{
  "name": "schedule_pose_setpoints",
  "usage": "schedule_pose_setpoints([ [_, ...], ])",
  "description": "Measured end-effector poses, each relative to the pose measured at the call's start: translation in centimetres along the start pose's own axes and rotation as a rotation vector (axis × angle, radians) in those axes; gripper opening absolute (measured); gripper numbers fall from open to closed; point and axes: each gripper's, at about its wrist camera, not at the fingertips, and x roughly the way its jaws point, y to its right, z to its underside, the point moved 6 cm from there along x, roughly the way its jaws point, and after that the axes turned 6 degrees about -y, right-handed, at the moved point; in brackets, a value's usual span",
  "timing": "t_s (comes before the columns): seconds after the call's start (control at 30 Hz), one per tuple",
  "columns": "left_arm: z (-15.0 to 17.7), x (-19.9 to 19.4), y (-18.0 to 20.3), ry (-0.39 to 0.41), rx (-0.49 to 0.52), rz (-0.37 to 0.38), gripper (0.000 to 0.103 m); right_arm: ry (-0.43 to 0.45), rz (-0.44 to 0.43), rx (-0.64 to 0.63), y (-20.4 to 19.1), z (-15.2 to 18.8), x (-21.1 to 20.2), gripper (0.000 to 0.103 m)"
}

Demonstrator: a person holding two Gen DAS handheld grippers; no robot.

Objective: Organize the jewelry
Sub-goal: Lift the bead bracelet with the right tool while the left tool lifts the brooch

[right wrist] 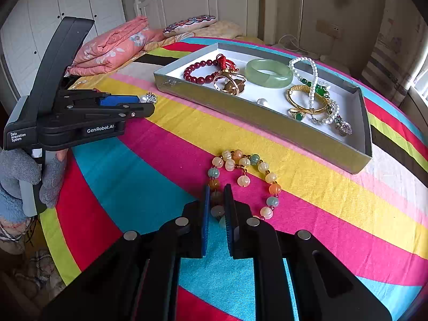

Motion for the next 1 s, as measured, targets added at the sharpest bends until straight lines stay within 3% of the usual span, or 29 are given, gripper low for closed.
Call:
schedule_pose_setpoints([
  [0.53, 0.17, -0.08, 0.04, 0.004, 0.0, -0.002, 0.034, 0.003, 0.038, -0.028, -0.38, 0.0, 0.12, 0.016],
  [0.77, 0.19, -0.1, 0.03, 0.005, 0.0, -0.004, 0.034, 0.009, 0.076, -0.062, -0.9, 0.0, 0.1, 0.011],
  [1.0, 0.13, -0.2, -0.27, 0.005, -0.016, -0.009, 0.033, 0.029, -0.006, -0.024, -0.36, -0.01, -0.31, 0.011],
])
